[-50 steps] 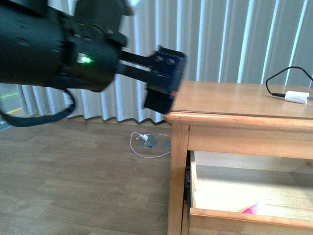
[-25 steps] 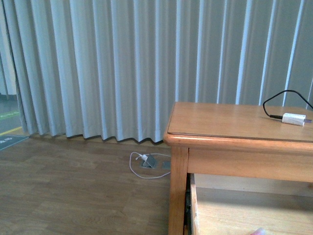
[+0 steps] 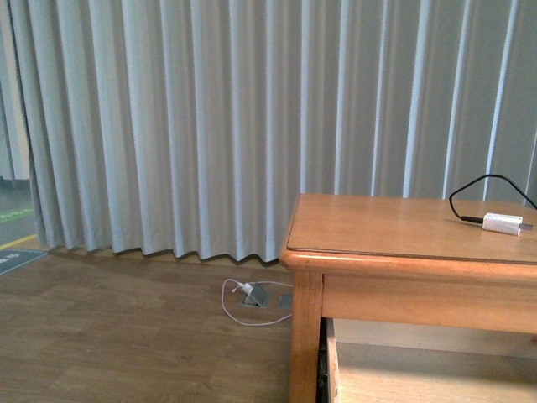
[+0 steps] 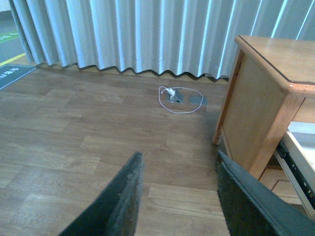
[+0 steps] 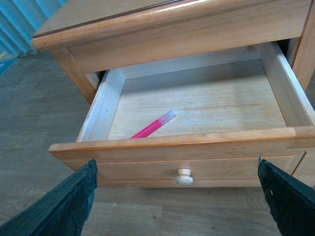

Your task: Place pink marker in drawer with both arms

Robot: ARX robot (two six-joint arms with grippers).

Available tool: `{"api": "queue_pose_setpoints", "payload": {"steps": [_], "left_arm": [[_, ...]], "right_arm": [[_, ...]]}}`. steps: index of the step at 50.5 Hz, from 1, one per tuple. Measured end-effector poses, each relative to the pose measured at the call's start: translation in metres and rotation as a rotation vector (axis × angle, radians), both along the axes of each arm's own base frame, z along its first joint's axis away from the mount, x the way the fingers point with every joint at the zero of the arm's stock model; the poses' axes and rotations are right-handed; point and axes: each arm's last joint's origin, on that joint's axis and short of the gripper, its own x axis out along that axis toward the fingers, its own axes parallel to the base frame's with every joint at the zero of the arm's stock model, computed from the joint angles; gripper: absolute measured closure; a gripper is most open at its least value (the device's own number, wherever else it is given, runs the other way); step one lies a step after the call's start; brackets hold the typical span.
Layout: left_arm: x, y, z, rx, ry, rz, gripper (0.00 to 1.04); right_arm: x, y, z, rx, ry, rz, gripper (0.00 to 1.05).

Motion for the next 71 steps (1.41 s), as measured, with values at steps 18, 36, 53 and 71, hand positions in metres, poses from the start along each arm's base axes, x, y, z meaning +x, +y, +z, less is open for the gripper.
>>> {"api": "queue_pose_setpoints", "payload": {"steps": [18,36,53,71], "left_arm": [[-0.013,0.0,-0.029,0.009,-0.008,0.001,1.01],[-0.021,0.0,-0.042,0.009,-0.006,0.001,1.01],[-0.035,0.0,-0.051,0.011,-0.017,0.001,1.01],[-0.036,0.0,-0.05,0.011,-0.026,0.0,0.88]], "right_arm": [[0.0,0.0,0.0,0.0,0.0,0.0,0.08],[0.0,0.0,0.0,0.0,0.0,0.0,0.08],[0.0,0.0,0.0,0.0,0.0,0.0,0.08],[0.0,0.0,0.0,-0.007,-0.005,-0.004,0.08]]}}
